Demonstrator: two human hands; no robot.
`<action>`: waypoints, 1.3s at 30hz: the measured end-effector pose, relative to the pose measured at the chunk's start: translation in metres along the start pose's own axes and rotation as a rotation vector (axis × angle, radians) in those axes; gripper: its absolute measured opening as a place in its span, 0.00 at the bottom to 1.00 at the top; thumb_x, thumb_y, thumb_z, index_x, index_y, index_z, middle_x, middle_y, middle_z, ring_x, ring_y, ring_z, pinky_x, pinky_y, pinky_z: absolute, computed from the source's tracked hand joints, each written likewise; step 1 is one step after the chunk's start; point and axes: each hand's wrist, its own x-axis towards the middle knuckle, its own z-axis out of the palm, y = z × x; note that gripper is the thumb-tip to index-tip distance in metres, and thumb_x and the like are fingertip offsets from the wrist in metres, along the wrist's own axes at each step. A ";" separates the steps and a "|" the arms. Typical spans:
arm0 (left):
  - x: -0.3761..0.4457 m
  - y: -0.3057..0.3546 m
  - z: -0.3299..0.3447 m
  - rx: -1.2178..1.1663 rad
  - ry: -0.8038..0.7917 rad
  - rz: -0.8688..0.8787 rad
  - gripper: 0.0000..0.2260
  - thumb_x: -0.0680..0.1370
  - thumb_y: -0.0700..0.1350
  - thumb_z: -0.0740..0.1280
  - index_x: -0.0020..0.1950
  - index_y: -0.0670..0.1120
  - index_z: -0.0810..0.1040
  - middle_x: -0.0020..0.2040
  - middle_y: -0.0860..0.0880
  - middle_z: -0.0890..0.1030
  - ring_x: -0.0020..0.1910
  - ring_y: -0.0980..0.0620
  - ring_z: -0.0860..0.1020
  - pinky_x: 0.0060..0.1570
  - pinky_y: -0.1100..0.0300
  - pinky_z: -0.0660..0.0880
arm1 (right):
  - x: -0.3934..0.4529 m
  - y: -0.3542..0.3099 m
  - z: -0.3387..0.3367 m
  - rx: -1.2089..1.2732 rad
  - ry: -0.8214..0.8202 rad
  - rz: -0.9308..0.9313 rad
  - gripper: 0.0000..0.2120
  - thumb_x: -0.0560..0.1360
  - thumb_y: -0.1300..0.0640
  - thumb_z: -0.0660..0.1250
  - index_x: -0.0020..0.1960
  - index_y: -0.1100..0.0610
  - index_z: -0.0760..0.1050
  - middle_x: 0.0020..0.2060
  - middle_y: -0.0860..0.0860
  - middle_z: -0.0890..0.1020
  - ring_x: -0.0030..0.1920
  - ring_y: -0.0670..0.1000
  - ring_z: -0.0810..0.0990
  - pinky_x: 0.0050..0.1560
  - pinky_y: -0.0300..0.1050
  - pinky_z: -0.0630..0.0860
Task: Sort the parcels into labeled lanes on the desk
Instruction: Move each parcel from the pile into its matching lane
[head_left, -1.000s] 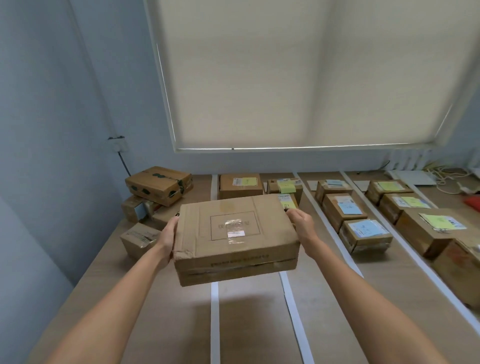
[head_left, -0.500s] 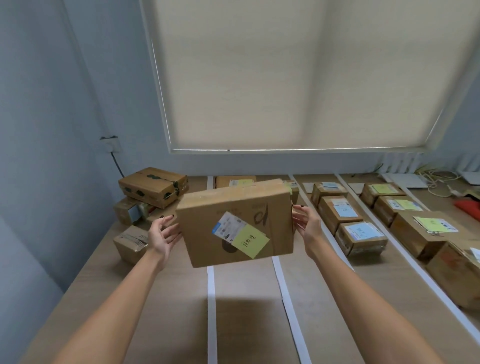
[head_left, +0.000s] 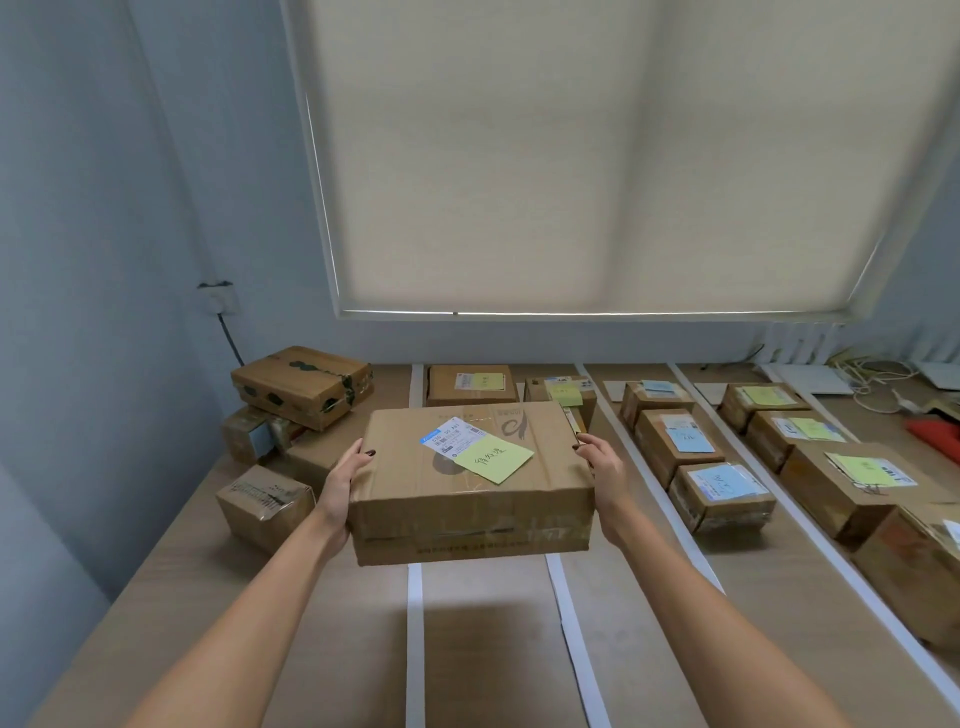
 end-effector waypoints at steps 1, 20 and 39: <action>0.002 -0.002 0.002 0.012 0.001 -0.006 0.24 0.79 0.50 0.57 0.75 0.53 0.58 0.55 0.50 0.75 0.52 0.48 0.75 0.42 0.56 0.74 | 0.003 0.003 0.000 -0.005 0.003 0.002 0.11 0.78 0.53 0.59 0.60 0.50 0.70 0.56 0.51 0.74 0.51 0.47 0.72 0.42 0.42 0.69; 0.125 -0.061 0.029 0.139 -0.010 -0.292 0.18 0.80 0.46 0.59 0.69 0.41 0.67 0.62 0.39 0.75 0.60 0.42 0.74 0.56 0.49 0.73 | 0.117 0.054 0.023 -0.325 -0.020 -0.081 0.25 0.76 0.54 0.66 0.69 0.50 0.60 0.56 0.48 0.71 0.55 0.50 0.73 0.46 0.43 0.75; 0.173 -0.111 -0.005 0.178 0.319 -0.431 0.19 0.76 0.44 0.64 0.67 0.45 0.68 0.56 0.43 0.75 0.54 0.42 0.75 0.54 0.50 0.73 | 0.146 0.132 0.050 -0.335 0.065 -0.054 0.15 0.76 0.55 0.66 0.62 0.49 0.73 0.54 0.44 0.78 0.54 0.46 0.76 0.54 0.44 0.76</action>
